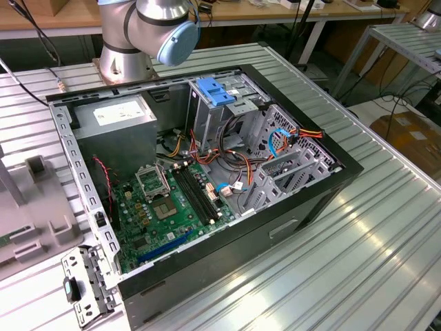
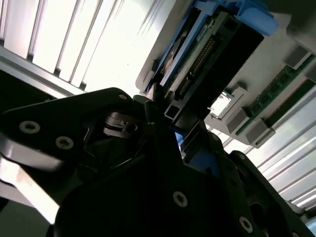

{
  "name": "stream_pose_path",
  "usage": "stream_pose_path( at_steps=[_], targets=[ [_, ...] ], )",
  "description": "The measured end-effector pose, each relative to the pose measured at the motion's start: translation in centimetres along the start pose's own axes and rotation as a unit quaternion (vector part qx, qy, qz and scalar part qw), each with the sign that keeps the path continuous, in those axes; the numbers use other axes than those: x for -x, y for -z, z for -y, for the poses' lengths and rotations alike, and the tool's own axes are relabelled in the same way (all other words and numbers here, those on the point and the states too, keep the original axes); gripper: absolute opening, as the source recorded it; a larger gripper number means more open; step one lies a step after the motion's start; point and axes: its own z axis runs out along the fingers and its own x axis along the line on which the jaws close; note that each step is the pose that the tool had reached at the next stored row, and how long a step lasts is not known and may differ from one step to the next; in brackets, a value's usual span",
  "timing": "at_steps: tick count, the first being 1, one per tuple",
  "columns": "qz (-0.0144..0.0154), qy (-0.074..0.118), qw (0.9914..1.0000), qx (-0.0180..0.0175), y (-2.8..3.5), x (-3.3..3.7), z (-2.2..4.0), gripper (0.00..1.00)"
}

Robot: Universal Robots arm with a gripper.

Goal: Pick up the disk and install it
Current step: 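Pick up the disk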

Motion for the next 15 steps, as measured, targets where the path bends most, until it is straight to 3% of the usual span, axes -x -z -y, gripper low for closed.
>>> stream_pose_path(
  at_steps=[2,4,8,10,11,13,15],
  targets=[
    [0.0012,-0.026,0.99966,-0.0011,-0.01,0.00,0.00,0.37],
    [0.0018,-0.040,0.99918,-0.0017,-0.01,0.00,0.00,0.37],
    [0.0021,-0.047,0.99891,-0.0019,-0.01,0.00,0.00,0.37],
    [0.0028,-0.064,0.99797,-0.0026,-0.02,0.00,0.00,0.37],
    [0.0033,-0.076,0.99710,-0.0032,-0.03,0.00,0.00,0.37],
    [0.0033,-0.073,0.99729,-0.0031,-0.03,0.00,0.00,0.37],
    [0.0023,-0.050,0.99873,-0.0022,-0.04,-0.01,0.00,0.37]
  ],
)
